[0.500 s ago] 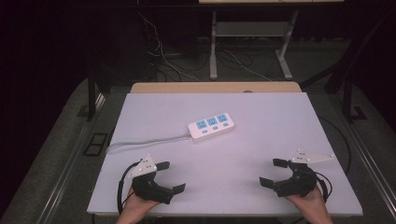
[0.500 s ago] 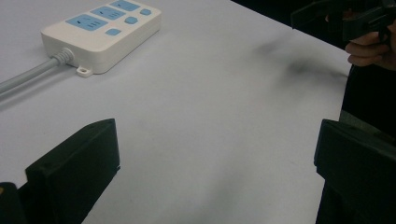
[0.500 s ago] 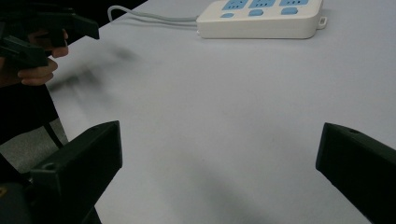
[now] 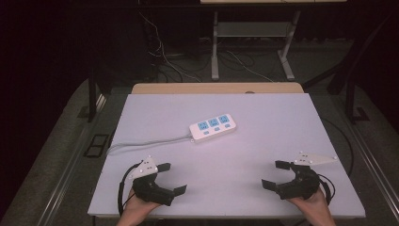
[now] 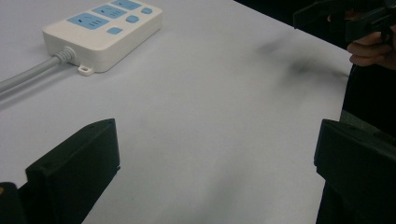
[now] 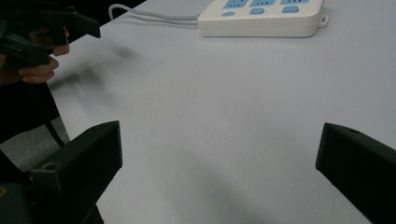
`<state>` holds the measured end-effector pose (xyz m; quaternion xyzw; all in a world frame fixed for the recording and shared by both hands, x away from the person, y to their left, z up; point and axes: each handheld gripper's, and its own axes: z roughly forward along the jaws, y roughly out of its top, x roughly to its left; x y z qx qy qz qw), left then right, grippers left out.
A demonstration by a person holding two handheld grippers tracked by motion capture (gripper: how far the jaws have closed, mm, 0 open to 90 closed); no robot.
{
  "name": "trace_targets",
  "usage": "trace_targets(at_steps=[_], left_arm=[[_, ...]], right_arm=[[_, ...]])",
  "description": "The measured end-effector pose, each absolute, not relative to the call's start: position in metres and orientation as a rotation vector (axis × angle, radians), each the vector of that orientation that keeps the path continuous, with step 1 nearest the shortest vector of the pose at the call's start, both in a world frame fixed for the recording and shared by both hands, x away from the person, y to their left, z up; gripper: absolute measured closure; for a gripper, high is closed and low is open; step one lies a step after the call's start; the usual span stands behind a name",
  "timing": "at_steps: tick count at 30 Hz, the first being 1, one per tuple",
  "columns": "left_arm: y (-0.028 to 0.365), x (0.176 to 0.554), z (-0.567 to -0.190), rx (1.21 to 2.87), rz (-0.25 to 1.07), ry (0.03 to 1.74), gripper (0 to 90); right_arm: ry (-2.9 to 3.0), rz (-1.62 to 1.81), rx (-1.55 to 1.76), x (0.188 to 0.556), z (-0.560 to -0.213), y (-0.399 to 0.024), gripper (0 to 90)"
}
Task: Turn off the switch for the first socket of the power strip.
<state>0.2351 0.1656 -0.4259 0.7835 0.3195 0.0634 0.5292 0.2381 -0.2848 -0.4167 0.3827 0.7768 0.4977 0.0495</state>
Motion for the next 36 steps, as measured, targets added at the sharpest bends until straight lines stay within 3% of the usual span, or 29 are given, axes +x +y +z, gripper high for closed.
trace_targets(at_steps=[36], left_arm=[[0.162, 0.247, -0.408, 1.933, 0.108, 0.745, 0.0]], right_arm=[[2.363, 1.51, 1.194, 0.236, -0.418, -0.291, 0.2]])
